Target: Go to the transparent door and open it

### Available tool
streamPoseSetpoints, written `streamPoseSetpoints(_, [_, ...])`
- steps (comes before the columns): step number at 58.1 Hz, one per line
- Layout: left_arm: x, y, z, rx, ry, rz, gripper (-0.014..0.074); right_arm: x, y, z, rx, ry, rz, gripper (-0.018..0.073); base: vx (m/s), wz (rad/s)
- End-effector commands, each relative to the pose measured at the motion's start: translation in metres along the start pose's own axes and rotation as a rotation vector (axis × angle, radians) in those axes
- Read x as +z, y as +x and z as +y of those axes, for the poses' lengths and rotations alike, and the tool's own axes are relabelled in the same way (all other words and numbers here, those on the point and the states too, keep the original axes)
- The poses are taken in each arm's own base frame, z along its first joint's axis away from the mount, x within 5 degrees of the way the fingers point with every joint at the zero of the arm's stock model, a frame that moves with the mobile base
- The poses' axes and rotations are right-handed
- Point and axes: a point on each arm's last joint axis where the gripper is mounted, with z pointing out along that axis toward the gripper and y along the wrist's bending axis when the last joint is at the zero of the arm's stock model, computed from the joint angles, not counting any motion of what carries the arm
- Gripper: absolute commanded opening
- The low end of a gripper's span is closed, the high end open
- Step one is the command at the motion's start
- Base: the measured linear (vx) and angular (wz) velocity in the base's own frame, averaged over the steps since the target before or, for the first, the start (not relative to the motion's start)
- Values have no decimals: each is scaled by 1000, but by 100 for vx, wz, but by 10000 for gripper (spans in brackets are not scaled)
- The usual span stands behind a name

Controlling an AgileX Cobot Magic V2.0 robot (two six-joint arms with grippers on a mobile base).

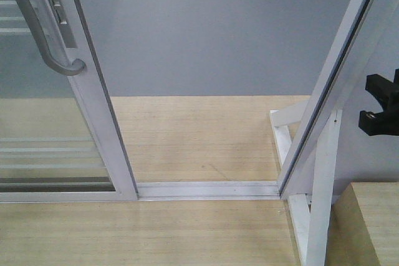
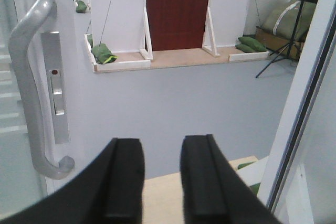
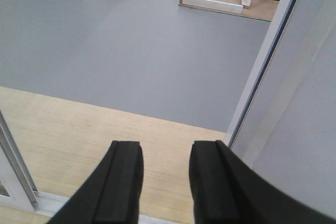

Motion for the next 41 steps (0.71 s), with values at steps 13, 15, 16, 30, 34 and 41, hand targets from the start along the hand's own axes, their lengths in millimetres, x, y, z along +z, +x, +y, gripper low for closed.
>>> streamPoseSetpoints(13, [-25, -1, 10, 165, -193, -76, -8, -4, -16, -2, -12, 12, -105, 307, 0, 0])
streamPoseSetpoints(15, [-28, -1, 11, 119, -211, -84, -7, -4, -16, -2, -12, 12, -105, 307, 0, 0])
streamPoseSetpoints(16, [-29, 0, 12, 87, -221, -89, -7, -4, -16, -2, -12, 12, -105, 307, 0, 0])
streamPoseSetpoints(30, [-33, 41, 21, -42, -279, -191, -7, -4, -16, -2, -12, 12, -105, 307, 0, 0])
streamPoseSetpoints(34, [-34, 59, 23, 5, -290, -224, -7, -4, -16, -2, -12, 12, -105, 307, 0, 0])
streamPoseSetpoints(41, [-37, 92, 26, 107, -310, -271, -6, -4, -16, -2, -12, 12, -105, 307, 0, 0])
